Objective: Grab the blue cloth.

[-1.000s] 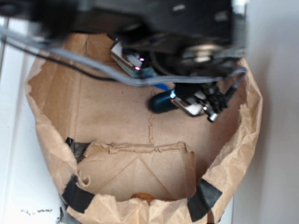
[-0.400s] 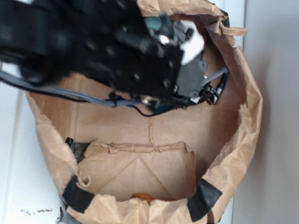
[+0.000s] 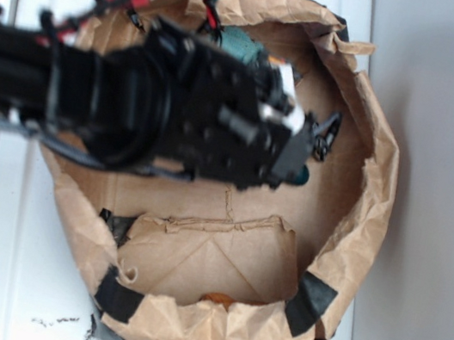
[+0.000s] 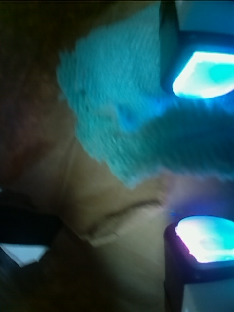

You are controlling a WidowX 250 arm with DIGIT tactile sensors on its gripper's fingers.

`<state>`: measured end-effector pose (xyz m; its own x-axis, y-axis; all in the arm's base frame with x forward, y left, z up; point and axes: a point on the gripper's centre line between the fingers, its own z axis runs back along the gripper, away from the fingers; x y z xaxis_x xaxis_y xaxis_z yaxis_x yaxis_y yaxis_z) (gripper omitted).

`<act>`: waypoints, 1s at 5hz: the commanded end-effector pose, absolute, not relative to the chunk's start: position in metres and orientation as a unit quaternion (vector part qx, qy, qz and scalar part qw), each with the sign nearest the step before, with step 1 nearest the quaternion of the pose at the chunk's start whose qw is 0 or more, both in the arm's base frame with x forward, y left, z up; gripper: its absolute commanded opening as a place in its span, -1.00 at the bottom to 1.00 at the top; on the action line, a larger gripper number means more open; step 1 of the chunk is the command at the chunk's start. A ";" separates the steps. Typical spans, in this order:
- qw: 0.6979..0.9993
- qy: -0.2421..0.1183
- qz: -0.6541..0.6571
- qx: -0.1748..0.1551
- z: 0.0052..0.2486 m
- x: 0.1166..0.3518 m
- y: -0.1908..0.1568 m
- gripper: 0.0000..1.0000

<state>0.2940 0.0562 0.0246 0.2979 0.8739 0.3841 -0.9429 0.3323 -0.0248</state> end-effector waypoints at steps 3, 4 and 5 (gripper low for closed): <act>0.831 -0.106 0.545 0.039 0.101 0.264 0.049 -1.00; 0.848 -0.081 0.523 0.029 0.118 0.255 0.049 -1.00; 0.861 -0.072 0.504 0.017 0.124 0.251 0.049 -1.00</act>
